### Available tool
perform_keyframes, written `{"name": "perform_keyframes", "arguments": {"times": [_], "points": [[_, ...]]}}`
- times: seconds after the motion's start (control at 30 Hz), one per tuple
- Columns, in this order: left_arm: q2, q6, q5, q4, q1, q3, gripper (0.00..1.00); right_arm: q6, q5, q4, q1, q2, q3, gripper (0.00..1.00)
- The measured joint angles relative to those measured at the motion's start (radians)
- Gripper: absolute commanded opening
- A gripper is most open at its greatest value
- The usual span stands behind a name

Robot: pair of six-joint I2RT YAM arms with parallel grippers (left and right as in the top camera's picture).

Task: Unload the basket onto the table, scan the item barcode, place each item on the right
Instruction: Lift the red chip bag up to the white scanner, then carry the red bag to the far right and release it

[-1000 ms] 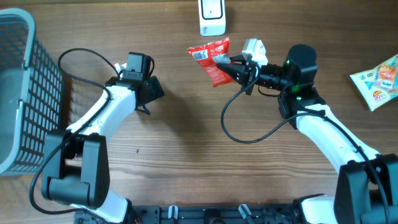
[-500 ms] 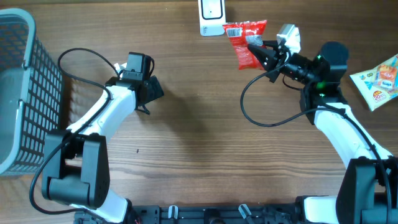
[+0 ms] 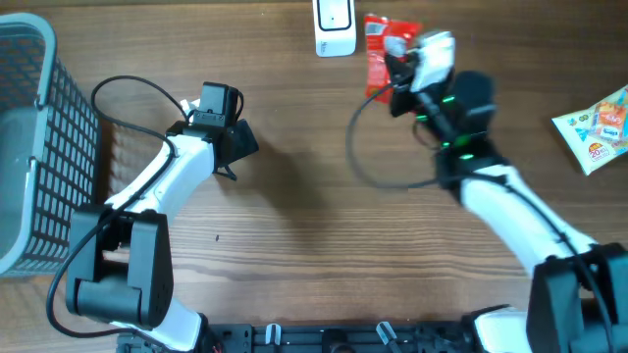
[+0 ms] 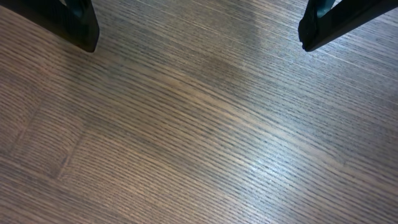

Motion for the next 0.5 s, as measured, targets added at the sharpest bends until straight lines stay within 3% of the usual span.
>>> {"name": "perform_keyframes", "arguments": {"times": [0.07, 0.13, 0.27, 0.37, 0.5], "points": [[0.000, 0.000, 0.001, 0.000, 0.000, 0.000, 1.00, -0.426, 0.328, 0.153, 0.148, 0.023, -0.002, 0.04], [0.000, 0.000, 0.000, -0.002, 0.000, 0.000, 1.00, -0.720, 0.548, 0.404, 0.222, 0.133, 0.014, 0.04], [0.000, 0.000, 0.001, -0.002, 0.000, 0.000, 1.00, -1.030, 0.615, 0.450, 0.219, 0.346, 0.122, 0.04], [0.000, 0.000, 0.000, -0.002, 0.000, 0.000, 1.00, -1.252, 0.632, 0.489, 0.219, 0.557, 0.342, 0.05], [0.000, 0.000, 0.001, -0.001, 0.000, 0.000, 1.00, -1.355, 0.605, 0.340, 0.219, 0.689, 0.655, 0.04]]}}
